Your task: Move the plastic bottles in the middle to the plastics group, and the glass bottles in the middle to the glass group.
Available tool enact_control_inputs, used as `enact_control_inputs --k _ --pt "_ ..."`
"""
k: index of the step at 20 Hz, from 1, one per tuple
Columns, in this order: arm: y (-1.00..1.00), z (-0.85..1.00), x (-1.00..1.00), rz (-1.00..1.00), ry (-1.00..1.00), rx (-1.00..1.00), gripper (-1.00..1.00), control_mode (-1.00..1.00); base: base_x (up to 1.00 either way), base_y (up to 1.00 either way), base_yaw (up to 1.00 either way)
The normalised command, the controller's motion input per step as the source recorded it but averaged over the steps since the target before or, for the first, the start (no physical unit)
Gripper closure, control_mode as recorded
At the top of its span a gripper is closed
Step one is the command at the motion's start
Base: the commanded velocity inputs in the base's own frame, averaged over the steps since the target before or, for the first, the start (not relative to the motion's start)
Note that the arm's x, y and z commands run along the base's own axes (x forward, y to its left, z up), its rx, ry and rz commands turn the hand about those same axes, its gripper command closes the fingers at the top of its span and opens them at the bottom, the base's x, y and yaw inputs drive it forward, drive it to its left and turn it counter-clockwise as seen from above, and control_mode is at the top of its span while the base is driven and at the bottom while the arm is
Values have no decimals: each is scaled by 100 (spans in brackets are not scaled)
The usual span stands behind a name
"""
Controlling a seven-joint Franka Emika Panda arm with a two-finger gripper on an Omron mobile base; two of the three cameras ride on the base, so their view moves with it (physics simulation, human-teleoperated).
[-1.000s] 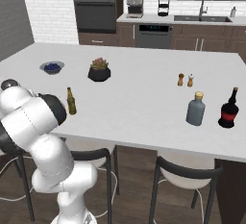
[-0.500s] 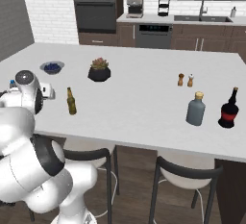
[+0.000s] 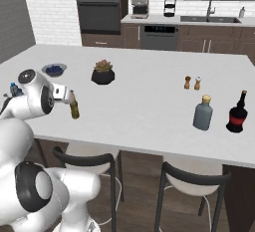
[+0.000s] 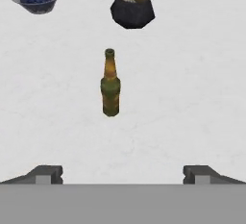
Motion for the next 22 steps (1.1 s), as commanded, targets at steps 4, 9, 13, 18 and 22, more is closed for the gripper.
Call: enact_control_inputs --k 4,9,13,18,22 --pt "-16 -2 21 -8 5 0 -100 -100 0 0 0" --pt "-1 0 5 1 12 6 -100 -100 0 0 0" --pt "0 -1 0 5 17 9 -100 -100 0 0 0" --pt "0 -18 19 1 7 1 -100 -100 0 0 0" --pt "0 -36 34 0 0 0 -100 -100 0 0 0"
